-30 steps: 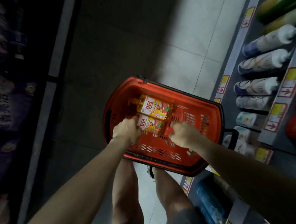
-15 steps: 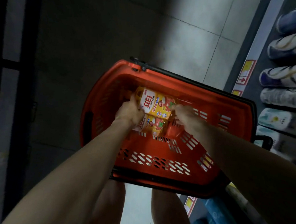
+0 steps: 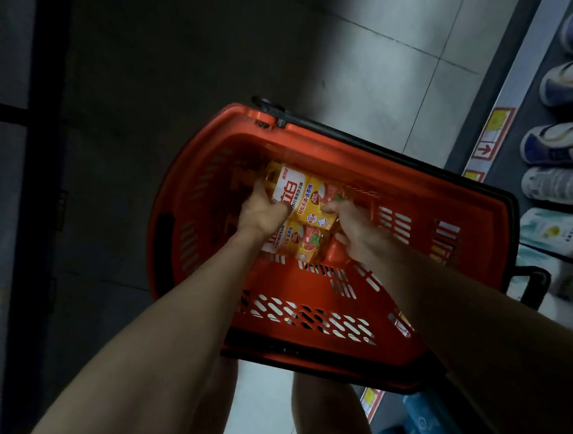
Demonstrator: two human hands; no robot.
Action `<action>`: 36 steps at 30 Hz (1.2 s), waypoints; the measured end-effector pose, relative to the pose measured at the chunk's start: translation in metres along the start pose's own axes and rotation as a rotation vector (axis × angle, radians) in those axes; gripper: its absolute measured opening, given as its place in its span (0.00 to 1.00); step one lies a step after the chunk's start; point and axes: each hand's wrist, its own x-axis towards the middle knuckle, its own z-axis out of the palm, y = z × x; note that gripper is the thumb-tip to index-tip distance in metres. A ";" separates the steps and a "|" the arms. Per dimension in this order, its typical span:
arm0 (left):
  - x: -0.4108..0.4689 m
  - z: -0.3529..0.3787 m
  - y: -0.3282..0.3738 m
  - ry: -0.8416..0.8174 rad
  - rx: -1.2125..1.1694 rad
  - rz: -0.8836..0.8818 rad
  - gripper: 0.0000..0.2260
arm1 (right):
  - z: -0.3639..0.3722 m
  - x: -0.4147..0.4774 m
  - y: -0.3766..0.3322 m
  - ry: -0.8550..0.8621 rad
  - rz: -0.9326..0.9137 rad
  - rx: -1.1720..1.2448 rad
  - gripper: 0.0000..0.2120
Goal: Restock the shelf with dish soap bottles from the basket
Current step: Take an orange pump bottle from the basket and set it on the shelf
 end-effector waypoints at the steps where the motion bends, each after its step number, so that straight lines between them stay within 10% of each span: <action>1: -0.001 0.001 0.000 0.014 0.004 0.000 0.31 | 0.001 0.000 0.003 -0.006 -0.004 0.009 0.02; 10: -0.041 0.006 -0.009 0.092 0.130 -0.012 0.43 | 0.004 -0.023 0.045 0.060 -0.079 0.106 0.28; 26: -0.268 -0.048 0.048 0.139 0.153 0.095 0.43 | -0.037 -0.213 0.057 0.133 -0.244 0.347 0.40; 36: -0.421 -0.097 0.134 0.230 0.235 0.232 0.37 | -0.099 -0.382 0.025 0.206 -0.538 0.251 0.29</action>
